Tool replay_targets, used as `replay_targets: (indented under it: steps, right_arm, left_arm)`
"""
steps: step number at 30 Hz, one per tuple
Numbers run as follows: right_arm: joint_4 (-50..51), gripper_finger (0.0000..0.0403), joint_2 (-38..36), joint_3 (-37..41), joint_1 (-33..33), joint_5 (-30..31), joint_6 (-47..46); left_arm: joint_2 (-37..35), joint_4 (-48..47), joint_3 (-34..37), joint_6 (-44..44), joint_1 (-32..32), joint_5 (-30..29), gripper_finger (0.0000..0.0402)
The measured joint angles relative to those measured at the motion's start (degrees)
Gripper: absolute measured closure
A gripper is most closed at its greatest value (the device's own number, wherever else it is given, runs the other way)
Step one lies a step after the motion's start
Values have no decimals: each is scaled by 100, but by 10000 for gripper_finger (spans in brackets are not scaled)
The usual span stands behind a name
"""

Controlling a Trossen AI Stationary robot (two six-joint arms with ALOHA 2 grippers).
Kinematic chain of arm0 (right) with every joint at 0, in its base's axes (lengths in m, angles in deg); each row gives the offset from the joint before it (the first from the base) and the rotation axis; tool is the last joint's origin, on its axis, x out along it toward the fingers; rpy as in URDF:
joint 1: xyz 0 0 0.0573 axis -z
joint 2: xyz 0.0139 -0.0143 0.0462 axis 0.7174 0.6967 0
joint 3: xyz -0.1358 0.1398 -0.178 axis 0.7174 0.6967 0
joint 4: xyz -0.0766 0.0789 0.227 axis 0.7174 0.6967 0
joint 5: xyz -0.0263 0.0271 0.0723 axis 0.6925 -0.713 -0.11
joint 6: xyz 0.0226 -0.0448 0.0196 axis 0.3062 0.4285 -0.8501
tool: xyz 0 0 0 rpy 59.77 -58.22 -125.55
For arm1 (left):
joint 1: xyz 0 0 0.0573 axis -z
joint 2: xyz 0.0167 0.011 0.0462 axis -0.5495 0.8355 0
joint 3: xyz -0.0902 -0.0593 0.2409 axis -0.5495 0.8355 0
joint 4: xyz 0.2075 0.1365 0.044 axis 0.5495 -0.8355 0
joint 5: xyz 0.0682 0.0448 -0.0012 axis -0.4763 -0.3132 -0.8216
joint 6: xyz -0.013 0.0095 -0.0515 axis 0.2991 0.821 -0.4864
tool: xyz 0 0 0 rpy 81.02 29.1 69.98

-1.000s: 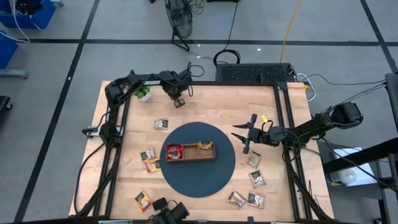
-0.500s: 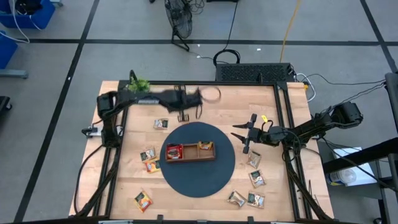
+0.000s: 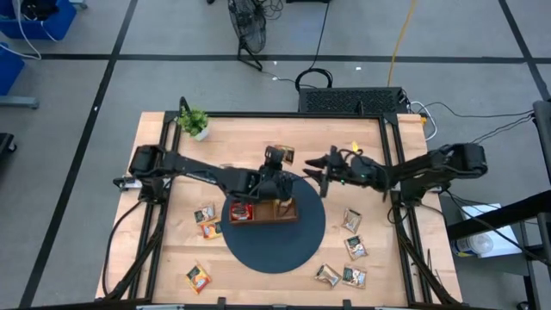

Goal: Pick & Place Tea
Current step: Put the top yellow tea bag into the right section of the wooden organizer

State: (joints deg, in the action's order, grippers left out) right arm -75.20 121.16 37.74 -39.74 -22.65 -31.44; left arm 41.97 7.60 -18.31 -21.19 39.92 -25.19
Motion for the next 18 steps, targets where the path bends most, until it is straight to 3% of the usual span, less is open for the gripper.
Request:
replay_targets:
  steps: [10,18]
  right_arm:
    - [-90,264,609,-853,327,-999,-258]
    - [-65,264,857,-1176,334,-1041,-282]
  left_arm:
    - [0,-74,0,55,297,-226,401]
    - [0,-52,26,-1,304,-174,401]
